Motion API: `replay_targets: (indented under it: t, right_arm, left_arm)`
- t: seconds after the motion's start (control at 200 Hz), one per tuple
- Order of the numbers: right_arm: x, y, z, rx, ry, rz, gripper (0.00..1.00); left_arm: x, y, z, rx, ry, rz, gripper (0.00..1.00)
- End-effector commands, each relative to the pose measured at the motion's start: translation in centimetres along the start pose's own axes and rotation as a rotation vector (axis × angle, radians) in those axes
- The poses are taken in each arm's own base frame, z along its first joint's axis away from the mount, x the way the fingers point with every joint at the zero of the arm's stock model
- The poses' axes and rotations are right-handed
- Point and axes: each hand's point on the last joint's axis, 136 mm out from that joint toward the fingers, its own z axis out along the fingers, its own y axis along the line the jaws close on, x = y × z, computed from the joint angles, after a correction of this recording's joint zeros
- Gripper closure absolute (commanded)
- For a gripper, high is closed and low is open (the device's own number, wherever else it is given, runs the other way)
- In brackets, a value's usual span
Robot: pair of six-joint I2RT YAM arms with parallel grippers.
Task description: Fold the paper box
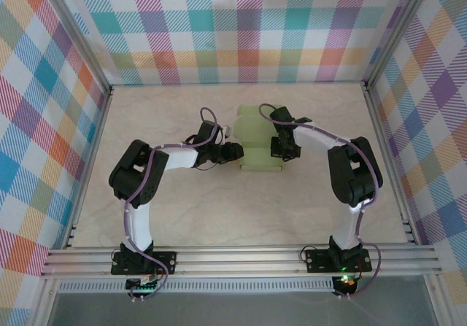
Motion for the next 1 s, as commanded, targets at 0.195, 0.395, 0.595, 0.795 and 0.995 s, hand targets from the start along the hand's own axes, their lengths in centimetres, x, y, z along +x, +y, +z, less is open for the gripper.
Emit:
replay_targets:
  t: [0.195, 0.395, 0.595, 0.795, 0.995]
  right_arm:
    - [2.9, -5.1, 1.4, 0.358, 0.136, -0.180, 1.00]
    - [3.4, -5.4, 2.9, 0.423, 0.159, -0.193, 1.00]
    - [2.9, -3.7, 2.5, 0.312, 0.115, -0.151, 1.00]
    - [2.0, -2.2, 1.3, 0.189, 0.068, -0.102, 0.85]
    - [0.9, -1.7, -0.4, 0.147, 0.008, -0.091, 0.65]
  left_arm:
    - [0.2, -1.0, -1.1, 0.022, -0.010, 0.039, 0.61]
    - [-0.1, -1.5, -2.1, 0.024, -0.035, 0.052, 0.61]
    - [-0.1, -1.5, -2.3, 0.015, -0.036, 0.058, 0.61]
    - [-0.3, -2.0, -2.6, 0.026, -0.041, 0.061, 0.60]
    - [-0.6, -2.3, -3.1, 0.020, -0.051, 0.072, 0.59]
